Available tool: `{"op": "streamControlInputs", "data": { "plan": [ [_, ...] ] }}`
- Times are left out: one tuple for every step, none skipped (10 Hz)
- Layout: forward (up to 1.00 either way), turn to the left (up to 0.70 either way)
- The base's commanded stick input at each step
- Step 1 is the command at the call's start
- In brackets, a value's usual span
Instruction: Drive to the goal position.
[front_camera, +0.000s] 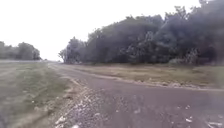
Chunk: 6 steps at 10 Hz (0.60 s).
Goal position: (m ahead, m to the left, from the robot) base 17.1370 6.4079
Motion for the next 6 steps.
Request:
{"op": "streamControlInputs", "data": {
  "plan": [
    [0.45,0.0],
    [0.45,0.0],
    [0.45,0.0],
    [0.45,0.0],
    [0.45,0.0],
    [0.45,0.0]
  ]
}}
